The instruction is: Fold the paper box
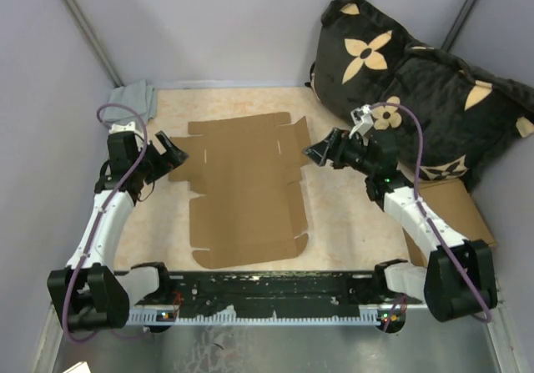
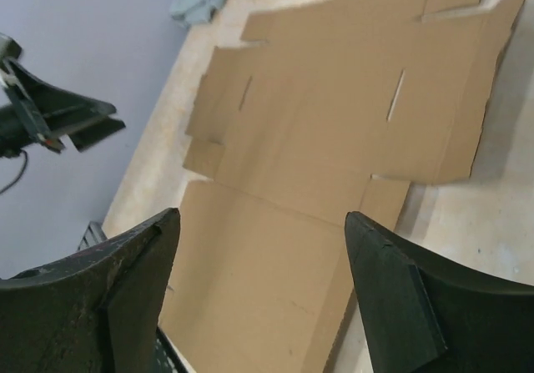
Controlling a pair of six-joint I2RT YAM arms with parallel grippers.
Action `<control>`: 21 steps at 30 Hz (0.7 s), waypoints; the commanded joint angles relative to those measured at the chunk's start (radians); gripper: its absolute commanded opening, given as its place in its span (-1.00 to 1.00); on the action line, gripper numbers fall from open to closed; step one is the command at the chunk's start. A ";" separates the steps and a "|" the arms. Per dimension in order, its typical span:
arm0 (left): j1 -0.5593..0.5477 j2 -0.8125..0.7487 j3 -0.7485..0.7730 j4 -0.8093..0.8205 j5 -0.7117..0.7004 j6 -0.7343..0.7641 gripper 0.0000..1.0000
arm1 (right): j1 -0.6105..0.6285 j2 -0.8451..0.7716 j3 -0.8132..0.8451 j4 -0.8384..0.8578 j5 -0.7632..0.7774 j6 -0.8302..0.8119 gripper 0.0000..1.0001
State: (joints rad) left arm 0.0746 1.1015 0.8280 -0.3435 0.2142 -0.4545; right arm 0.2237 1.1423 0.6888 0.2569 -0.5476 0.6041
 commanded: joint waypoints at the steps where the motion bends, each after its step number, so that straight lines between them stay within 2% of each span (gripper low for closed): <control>1: 0.007 -0.003 0.022 0.012 0.034 0.010 0.97 | 0.042 0.066 0.080 -0.060 -0.005 -0.053 0.66; 5: 0.007 0.009 0.020 0.014 0.053 0.008 0.96 | 0.073 0.104 0.077 -0.059 0.013 -0.062 0.71; 12: 0.008 0.048 0.029 0.006 0.096 0.013 0.92 | 0.092 0.271 0.193 -0.322 0.188 -0.109 0.56; 21: 0.008 0.049 0.026 0.007 0.098 0.012 0.91 | 0.169 0.399 0.272 -0.471 0.390 -0.143 0.49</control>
State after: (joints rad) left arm 0.0750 1.1522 0.8280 -0.3439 0.2897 -0.4515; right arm 0.3485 1.5101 0.8696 -0.1295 -0.2878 0.4965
